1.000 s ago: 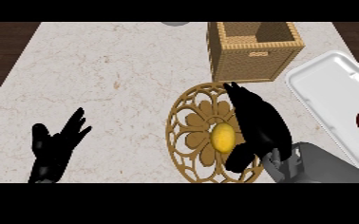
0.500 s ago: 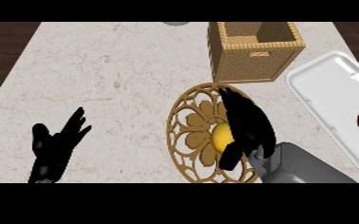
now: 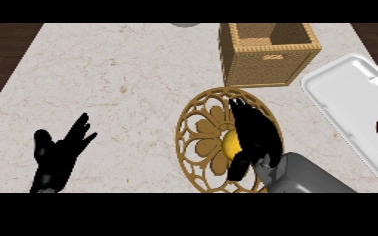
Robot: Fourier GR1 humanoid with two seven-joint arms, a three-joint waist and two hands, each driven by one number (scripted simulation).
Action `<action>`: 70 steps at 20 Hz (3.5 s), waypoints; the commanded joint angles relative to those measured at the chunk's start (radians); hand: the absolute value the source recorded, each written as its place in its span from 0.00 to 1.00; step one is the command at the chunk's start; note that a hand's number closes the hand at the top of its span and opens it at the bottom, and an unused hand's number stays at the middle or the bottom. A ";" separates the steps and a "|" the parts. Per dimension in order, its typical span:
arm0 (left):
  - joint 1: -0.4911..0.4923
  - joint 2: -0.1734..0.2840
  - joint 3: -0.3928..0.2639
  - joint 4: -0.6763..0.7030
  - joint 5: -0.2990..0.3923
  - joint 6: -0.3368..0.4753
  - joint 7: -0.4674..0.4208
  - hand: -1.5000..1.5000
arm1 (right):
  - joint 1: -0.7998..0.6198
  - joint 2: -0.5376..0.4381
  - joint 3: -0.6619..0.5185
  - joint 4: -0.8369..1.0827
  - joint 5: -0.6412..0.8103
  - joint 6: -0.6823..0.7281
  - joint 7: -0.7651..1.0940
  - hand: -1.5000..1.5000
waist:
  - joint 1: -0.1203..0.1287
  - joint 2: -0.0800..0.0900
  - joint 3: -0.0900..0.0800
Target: Pick the lemon from the placemat and place it in the basket
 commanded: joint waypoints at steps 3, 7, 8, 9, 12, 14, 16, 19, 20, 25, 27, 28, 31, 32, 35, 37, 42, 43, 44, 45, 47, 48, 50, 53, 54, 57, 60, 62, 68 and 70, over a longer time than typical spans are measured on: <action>0.044 -0.027 -0.021 0.073 -0.012 -0.025 0.003 0.50 | 0.043 0.050 0.001 0.018 0.081 -0.005 0.090 0.00 | -0.003 0.009 -0.013; 0.024 -0.031 -0.010 0.069 -0.035 -0.003 0.021 0.50 | 0.086 0.013 -0.047 0.070 0.071 0.007 -0.028 0.00 | -0.003 0.011 -0.013; 0.039 0.008 0.029 0.089 0.010 -0.068 -0.001 0.50 | 0.058 0.033 -0.060 0.089 0.075 0.018 -0.010 0.00 | 0.001 0.011 -0.013; 0.035 -0.041 -0.014 0.065 -0.031 -0.009 0.026 0.50 | 0.027 0.050 -0.072 0.076 0.068 0.055 0.022 0.00 | 0.002 0.010 -0.013; 0.087 -0.036 -0.009 0.018 -0.018 -0.030 0.013 0.50 | 0.054 0.086 0.005 0.056 0.166 0.039 0.027 1.00 | 0.006 0.008 -0.013; 0.029 -0.030 -0.002 0.046 -0.033 -0.032 0.033 0.50 | 0.004 0.059 -0.027 0.080 0.161 0.101 -0.009 1.00 | 0.003 0.010 -0.013; 0.006 -0.057 -0.004 0.080 -0.033 -0.027 0.026 0.50 | 0.002 0.079 -0.012 0.141 0.202 0.075 -0.044 1.00 | 0.004 0.012 -0.013; 0.058 -0.039 0.007 0.047 -0.033 -0.037 0.034 0.50 | 0.033 0.065 -0.008 0.067 0.216 0.108 -0.019 1.00 | 0.003 0.008 -0.013; 0.073 -0.036 0.006 0.053 -0.045 -0.038 0.014 0.50 | 0.037 0.066 -0.011 0.108 0.235 0.086 -0.052 1.00 | 0.005 0.009 -0.013; 0.007 -0.051 -0.002 0.037 -0.054 -0.026 0.075 0.50 | -0.056 0.271 0.075 0.219 0.315 0.101 -0.036 1.00 | 0.019 0.013 -0.013; -0.010 -0.052 -0.001 0.093 -0.053 -0.056 0.030 0.50 | -0.135 0.403 0.120 0.315 0.325 0.113 -0.012 1.00 | 0.040 0.021 -0.014; -0.026 -0.040 0.007 0.079 -0.046 -0.068 0.035 0.50 | -0.166 0.406 0.155 0.339 0.306 0.086 -0.029 1.00 | 0.057 0.024 -0.014; 0.002 -0.043 0.014 0.064 -0.028 -0.087 0.040 0.50 | -0.202 0.410 0.206 0.400 0.335 -0.045 -0.028 1.00 | 0.043 0.016 -0.013; 0.050 -0.076 -0.028 0.074 -0.077 -0.051 -0.001 0.50 | -0.263 0.411 0.176 0.380 0.314 -0.012 0.008 1.00 | 0.050 0.015 -0.013; 0.005 -0.063 0.001 0.091 -0.063 -0.058 0.011 0.50 | -0.255 0.413 0.116 0.316 0.307 -0.175 -0.007 1.00 | 0.036 0.016 -0.013; 0.020 -0.057 0.003 0.059 -0.063 -0.046 0.030 0.50 | -0.255 0.414 -0.006 0.163 0.292 -0.310 -0.043 1.00 | 0.019 0.009 -0.008; 0.001 -0.061 0.018 0.058 -0.059 -0.029 0.064 0.50 | -0.353 0.414 -0.073 0.061 0.390 -0.454 -0.003 1.00 | 0.002 0.003 -0.012; 0.012 -0.035 0.047 0.070 -0.043 -0.056 0.034 0.50 | -0.358 0.414 -0.094 0.061 0.400 -0.490 0.013 1.00 | 0.008 0.005 -0.013; 0.029 -0.054 0.019 0.077 -0.052 -0.057 0.041 0.50 | -0.387 0.414 -0.094 0.070 0.413 -0.508 0.032 1.00 | 0.014 0.006 -0.013; 0.030 -0.047 0.030 0.064 -0.054 -0.048 0.039 0.50 | -0.412 0.415 -0.149 0.045 0.430 -0.487 0.060 1.00 | 0.006 0.003 -0.013; 0.026 -0.019 0.047 0.026 -0.030 -0.064 0.099 0.50 | -0.505 0.415 -0.222 0.010 0.416 -0.394 0.132 1.00 | 0.005 -0.001 -0.013; 0.078 -0.067 0.012 0.029 -0.053 -0.050 0.029 0.50 | -0.448 0.415 -0.201 -0.024 0.469 -0.384 0.159 1.00 | -0.006 -0.003 -0.013; 0.046 -0.050 0.042 0.073 -0.049 -0.059 0.026 0.50 | -0.539 0.415 -0.318 0.045 0.481 -0.339 0.142 1.00 | -0.006 0.003 -0.014; 0.102 -0.066 0.016 0.051 -0.078 -0.044 -0.002 0.50 | -0.559 0.378 -0.412 0.038 0.477 -0.292 0.121 1.00 | -0.003 0.004 -0.013; 0.049 -0.043 0.043 0.048 -0.038 -0.081 0.039 0.50 | -0.617 0.414 -0.422 0.078 0.508 -0.288 0.156 1.00 | -0.001 0.005 -0.014; 0.013 -0.074 0.035 0.074 -0.072 -0.038 0.037 0.50 | -0.639 0.374 -0.512 0.070 0.478 -0.238 0.121 1.00 | -0.008 0.008 -0.013; 0.013 -0.047 0.063 0.089 -0.047 -0.078 0.036 0.50 | -0.666 0.324 -0.590 0.130 0.423 -0.189 0.062 1.00 | -0.004 0.010 -0.013; 0.073 -0.057 0.039 0.048 -0.064 -0.071 0.024 0.50 | -0.696 0.290 -0.656 0.165 0.406 -0.190 0.041 1.00 | 0.005 0.010 -0.013; 0.040 -0.077 0.033 0.025 -0.080 -0.056 0.047 0.50 | -0.669 0.237 -0.688 0.280 0.383 -0.166 -0.080 1.00 | 0.007 0.012 -0.013; 0.024 -0.044 0.058 0.015 -0.064 -0.077 0.086 0.50 | -0.717 0.240 -0.728 0.405 0.379 -0.218 -0.145 1.00 | 0.021 0.016 -0.013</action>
